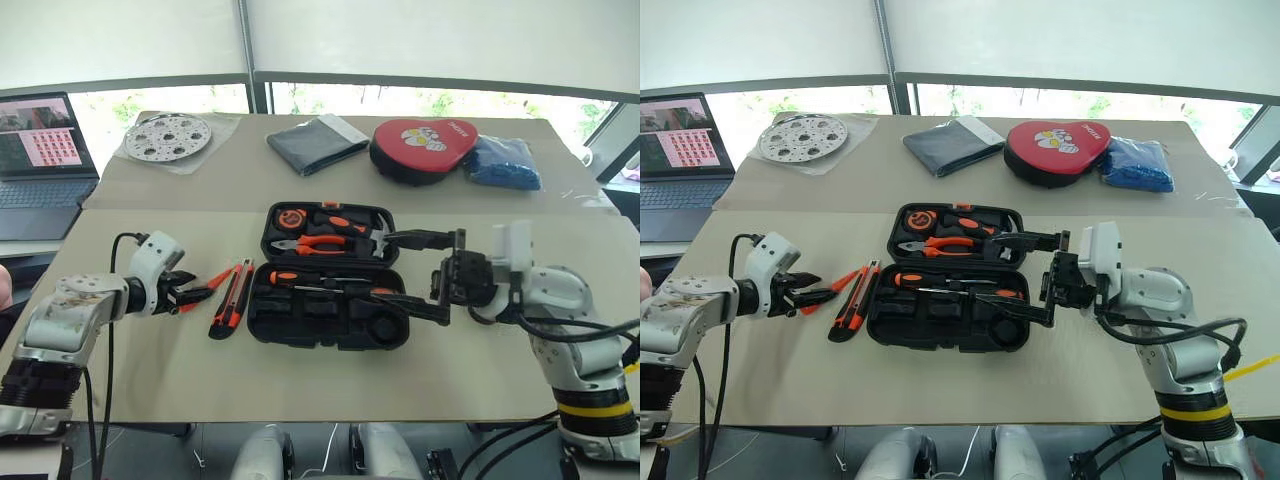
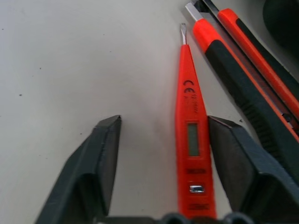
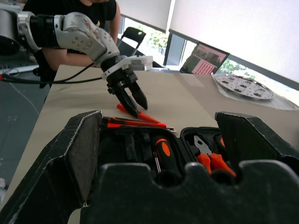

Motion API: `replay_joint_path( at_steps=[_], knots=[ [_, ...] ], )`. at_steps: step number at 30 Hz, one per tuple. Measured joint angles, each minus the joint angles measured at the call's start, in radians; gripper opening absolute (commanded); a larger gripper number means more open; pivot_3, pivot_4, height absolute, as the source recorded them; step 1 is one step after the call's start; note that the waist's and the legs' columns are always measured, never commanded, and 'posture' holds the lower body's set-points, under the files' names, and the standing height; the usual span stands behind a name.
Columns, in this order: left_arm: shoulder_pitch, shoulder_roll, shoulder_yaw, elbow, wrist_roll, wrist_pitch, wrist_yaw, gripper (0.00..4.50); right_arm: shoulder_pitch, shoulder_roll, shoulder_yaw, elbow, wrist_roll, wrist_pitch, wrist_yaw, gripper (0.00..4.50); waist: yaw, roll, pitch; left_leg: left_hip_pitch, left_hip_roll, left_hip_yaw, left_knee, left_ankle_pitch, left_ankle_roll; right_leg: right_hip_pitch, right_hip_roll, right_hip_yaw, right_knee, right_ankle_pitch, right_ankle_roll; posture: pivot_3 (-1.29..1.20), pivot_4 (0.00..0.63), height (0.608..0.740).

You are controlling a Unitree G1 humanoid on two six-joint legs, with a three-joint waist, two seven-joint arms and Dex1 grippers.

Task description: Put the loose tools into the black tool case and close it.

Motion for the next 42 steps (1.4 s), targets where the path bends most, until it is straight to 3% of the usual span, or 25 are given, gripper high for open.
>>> replay_joint_path(
  at_steps=[4,5,11,16,22,26,32,42],
  knots=[
    [0.005,-0.001,0.004,0.018,0.023,-0.037,-0.003,0.52,-0.031,0.0,0.003,0.043,-0.017,-0.005,0.014,4.5,0.002,0.0,0.0,0.0,0.0,0.0,0.0,0.0,0.0,0.0,0.0,0.0,0.0,0.0,0.0,0.0,0.15,0.74],
    [0.013,-0.002,0.012,0.019,0.022,-0.045,-0.008,0.46,-0.031,0.0,0.005,0.057,-0.02,-0.011,0.026,4.5,0.002,0.0,0.0,0.0,0.0,0.0,0.0,0.0,0.0,0.0,0.0,0.0,0.0,0.0,0.0,0.0,0.15,0.74],
    [0.054,-0.034,0.086,0.073,-0.006,-0.216,-0.086,0.46,-0.018,-0.008,-0.013,0.087,-0.016,-0.027,0.064,4.5,0.001,-0.001,0.001,-0.001,0.001,0.0,0.001,0.0,0.0,0.0,0.0,-0.001,0.0,0.0,0.0,0.0,0.15,0.74],
    [-0.02,0.007,0.105,0.009,-0.024,-0.416,-0.271,0.46,0.048,-0.098,-0.065,0.089,-0.017,-0.018,0.076,4.5,0.019,-0.004,0.002,-0.003,0.0,0.0,0.003,0.0,0.0,0.0,-0.002,-0.002,0.0,0.0,0.0,0.0,0.15,0.74],
    [-0.173,-0.02,-0.188,-0.195,0.076,-0.393,-0.388,0.46,0.126,-0.226,-0.085,0.086,-0.046,0.05,0.086,4.5,0.021,-0.004,0.002,-0.003,-0.003,0.0,0.006,-0.002,0.004,0.002,0.0,0.001,-0.002,0.001,0.002,0.0,0.15,0.74],
    [-0.271,-0.091,-0.345,-0.211,0.178,-0.306,-0.372,0.46,0.15,-0.236,-0.072,0.086,-0.076,0.059,0.086,4.5,0.01,-0.005,0.003,-0.003,-0.002,0.0,0.007,-0.004,0.006,0.002,0.003,0.002,-0.001,0.001,0.003,0.0,0.15,0.74],
    [-0.338,-0.153,-0.476,-0.162,0.291,-0.292,-0.37,0.46,0.192,-0.24,-0.073,0.086,-0.09,0.062,0.084,4.5,0.012,-0.005,0.003,-0.003,-0.003,-0.001,0.008,-0.004,0.007,0.002,0.003,0.002,0.0,0.001,0.003,0.0,0.15,0.74],
    [-0.375,-0.14,-0.514,-0.169,0.369,-0.243,-0.409,0.46,0.216,-0.224,-0.079,0.047,-0.093,0.062,0.062,4.5,0.011,-0.005,0.003,-0.003,-0.002,-0.002,0.01,-0.004,0.008,0.002,0.002,0.002,0.0,0.001,0.004,0.0,0.15,0.74]
  ],
)
